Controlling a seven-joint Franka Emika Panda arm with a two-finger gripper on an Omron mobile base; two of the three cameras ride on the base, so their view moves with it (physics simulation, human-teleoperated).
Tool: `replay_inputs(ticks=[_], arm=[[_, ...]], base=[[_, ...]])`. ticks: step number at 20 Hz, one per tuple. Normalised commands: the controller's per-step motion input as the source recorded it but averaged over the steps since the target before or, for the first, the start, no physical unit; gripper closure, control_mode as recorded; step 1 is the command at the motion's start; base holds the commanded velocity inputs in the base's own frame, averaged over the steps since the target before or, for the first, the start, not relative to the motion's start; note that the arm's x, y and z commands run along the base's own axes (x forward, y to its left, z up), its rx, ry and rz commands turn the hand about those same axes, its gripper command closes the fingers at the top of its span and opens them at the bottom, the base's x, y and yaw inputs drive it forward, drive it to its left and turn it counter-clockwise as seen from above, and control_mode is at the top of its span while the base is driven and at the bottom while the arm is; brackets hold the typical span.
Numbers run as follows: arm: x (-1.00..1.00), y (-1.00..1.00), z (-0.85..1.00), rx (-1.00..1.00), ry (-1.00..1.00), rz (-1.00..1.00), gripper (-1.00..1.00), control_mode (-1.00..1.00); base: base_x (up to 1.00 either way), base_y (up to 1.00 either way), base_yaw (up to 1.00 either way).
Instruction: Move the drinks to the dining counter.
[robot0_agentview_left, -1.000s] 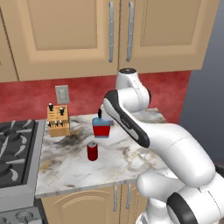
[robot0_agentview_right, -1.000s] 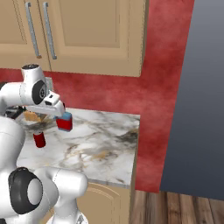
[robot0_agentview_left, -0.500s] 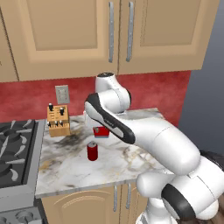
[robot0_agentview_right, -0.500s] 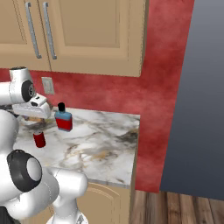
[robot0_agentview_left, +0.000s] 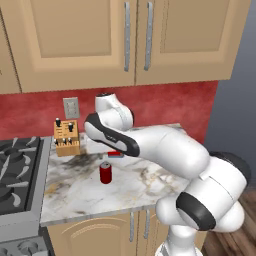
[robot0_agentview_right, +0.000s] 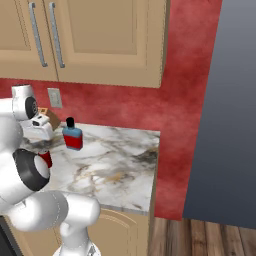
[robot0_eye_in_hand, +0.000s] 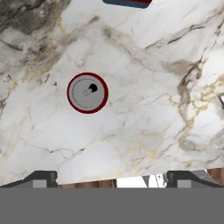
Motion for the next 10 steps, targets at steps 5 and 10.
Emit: replay_inputs(ticks=[5,10], arm=[[0.26,0.25,-0.35,0.0,0.0,0.0,-1.0,-1.0],[0.41,0.14,-0.19,0.0,0.0,0.0,-1.0,-1.0]], base=[[0.0,0.0,0.0],[0.0,0.0,0.0]])
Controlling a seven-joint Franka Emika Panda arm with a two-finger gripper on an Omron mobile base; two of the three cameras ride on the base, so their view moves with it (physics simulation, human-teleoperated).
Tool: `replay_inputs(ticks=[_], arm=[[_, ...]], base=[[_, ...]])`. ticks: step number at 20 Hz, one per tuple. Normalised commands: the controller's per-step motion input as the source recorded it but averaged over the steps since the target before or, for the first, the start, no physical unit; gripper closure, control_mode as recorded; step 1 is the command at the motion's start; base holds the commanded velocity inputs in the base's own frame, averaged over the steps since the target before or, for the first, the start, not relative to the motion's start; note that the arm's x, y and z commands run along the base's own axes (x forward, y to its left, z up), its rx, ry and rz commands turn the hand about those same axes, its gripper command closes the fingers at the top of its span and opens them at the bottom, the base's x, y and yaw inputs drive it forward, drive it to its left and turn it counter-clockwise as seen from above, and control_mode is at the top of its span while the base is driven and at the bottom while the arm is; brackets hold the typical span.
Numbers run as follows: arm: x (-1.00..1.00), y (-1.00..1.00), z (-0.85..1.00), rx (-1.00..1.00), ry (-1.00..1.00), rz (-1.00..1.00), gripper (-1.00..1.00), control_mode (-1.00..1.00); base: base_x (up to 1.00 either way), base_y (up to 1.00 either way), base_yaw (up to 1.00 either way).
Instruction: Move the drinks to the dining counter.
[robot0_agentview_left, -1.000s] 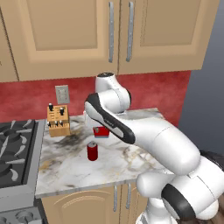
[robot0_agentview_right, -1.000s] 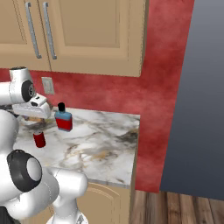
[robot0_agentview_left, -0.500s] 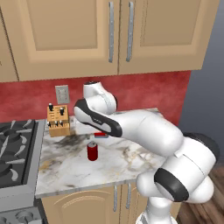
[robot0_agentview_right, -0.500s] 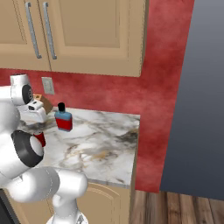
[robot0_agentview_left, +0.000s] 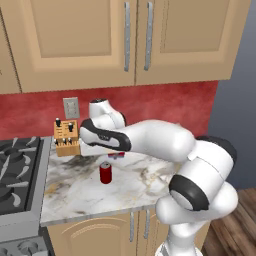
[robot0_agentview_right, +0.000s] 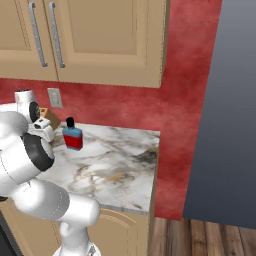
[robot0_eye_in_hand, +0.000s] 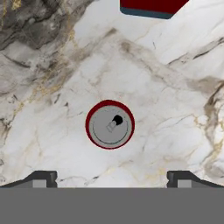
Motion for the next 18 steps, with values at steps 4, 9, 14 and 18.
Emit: replay_inputs(ticks=[4,9,14,18], arm=[[0.29,0.0,-0.15,0.0,0.02,0.0,-1.0,-1.0],[0.29,0.0,-0.16,0.0,0.0,0.0,-1.0,-1.0],[0.16,0.01,-0.22,0.0,0.02,0.0,-1.0,-1.0],[-0.07,0.01,-0.24,0.0,0.07,0.0,-1.0,-1.0]], base=[[0.0,0.0,0.0],[0.0,0.0,0.0],[0.0,0.0,0.0],[0.0,0.0,0.0]])
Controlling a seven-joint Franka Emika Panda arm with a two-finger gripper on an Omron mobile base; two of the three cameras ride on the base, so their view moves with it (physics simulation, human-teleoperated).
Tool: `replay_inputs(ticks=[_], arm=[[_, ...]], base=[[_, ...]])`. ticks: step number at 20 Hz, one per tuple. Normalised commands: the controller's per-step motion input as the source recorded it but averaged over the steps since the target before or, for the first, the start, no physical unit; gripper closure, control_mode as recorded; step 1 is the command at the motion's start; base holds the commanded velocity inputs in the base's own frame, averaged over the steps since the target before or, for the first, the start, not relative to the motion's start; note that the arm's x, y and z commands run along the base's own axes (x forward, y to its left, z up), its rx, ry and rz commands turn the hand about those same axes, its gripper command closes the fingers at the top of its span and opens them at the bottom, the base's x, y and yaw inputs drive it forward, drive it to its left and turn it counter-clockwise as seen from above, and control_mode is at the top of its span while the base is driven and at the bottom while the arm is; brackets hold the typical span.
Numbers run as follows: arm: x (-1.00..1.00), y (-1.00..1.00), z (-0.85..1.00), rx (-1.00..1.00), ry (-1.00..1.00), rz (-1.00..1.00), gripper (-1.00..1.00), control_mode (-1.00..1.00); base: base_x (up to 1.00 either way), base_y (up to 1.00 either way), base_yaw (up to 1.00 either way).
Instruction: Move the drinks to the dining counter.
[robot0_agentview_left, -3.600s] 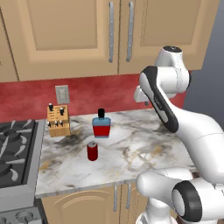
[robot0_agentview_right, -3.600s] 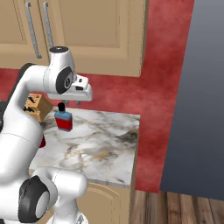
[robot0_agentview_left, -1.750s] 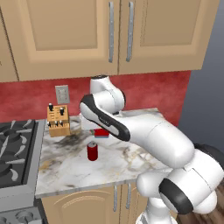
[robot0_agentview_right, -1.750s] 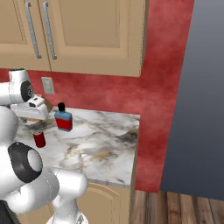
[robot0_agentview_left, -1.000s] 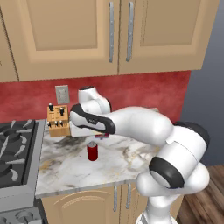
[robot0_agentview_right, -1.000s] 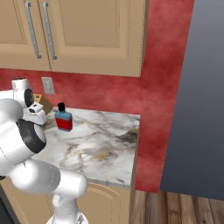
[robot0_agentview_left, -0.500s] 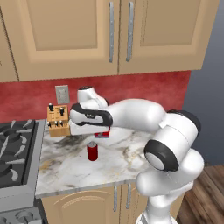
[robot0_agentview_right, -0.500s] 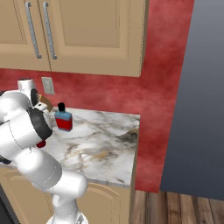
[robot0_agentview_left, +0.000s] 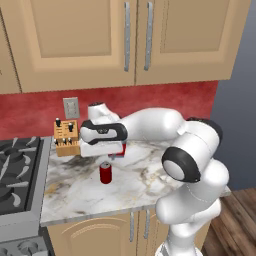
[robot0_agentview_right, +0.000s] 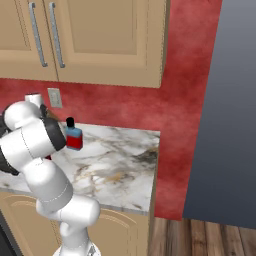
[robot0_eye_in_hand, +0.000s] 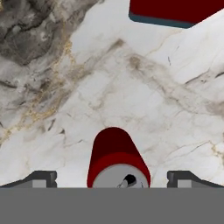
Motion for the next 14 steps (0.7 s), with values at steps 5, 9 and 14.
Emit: replay_inputs(ticks=[5,9,14], arm=[[-0.16,0.0,-0.15,0.0,0.04,0.0,-1.0,-1.0],[-0.2,0.0,-0.1,0.0,0.0,0.0,-1.0,-1.0],[-0.19,-0.01,-0.03,0.0,0.0,0.0,-1.0,-1.0]], base=[[0.0,0.0,0.0],[0.0,0.0,0.0],[0.0,0.0,0.0]])
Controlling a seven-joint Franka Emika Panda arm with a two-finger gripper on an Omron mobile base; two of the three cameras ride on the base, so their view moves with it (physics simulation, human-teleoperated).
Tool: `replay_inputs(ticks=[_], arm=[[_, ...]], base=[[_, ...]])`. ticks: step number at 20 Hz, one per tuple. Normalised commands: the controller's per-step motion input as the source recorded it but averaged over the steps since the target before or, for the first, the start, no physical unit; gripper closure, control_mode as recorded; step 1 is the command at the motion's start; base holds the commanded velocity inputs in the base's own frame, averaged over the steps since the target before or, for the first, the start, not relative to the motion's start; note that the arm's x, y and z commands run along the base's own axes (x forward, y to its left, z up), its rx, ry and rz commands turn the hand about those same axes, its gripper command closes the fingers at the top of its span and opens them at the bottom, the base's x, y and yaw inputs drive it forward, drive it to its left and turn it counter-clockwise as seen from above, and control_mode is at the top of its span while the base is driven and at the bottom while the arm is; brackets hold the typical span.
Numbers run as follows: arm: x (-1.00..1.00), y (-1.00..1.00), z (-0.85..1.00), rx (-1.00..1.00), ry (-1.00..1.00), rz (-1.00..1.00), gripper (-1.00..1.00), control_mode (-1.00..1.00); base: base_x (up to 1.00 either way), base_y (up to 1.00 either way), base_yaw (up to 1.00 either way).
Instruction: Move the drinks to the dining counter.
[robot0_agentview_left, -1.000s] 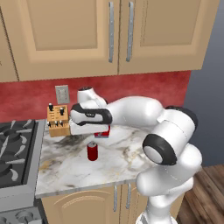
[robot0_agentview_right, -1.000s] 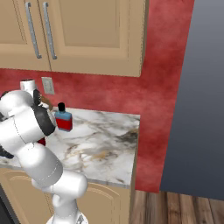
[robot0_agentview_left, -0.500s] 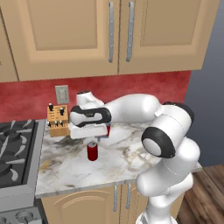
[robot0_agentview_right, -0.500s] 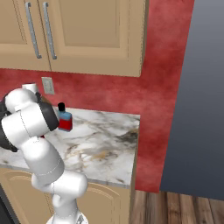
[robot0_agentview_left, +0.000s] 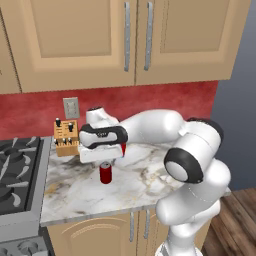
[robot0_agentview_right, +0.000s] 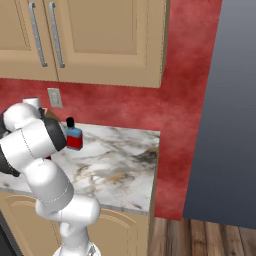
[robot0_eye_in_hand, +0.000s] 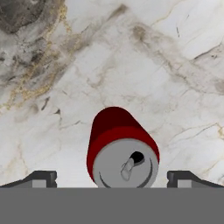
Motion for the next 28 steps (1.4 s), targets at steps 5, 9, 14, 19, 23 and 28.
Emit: replay_inputs(ticks=[5,9,14,19,23,28], arm=[[-0.03,-0.05,-0.15,0.0,0.0,0.0,-1.0,-1.0],[0.1,-0.02,-0.09,0.0,0.0,0.0,-1.0,-1.0],[0.14,0.0,-0.05,0.0,0.0,0.0,-1.0,-1.0],[0.0,0.0,-0.02,0.0,0.0,0.0,-1.0,-1.0],[-0.02,0.0,-0.09,0.0,0.0,0.0,-1.0,-1.0],[0.0,0.0,-0.11,0.01,0.0,0.0,-1.0,-1.0]], base=[[0.0,0.0,0.0],[0.0,0.0,0.0],[0.0,0.0,0.0],[0.0,0.0,0.0],[0.0,0.0,0.0],[0.0,0.0,0.0]])
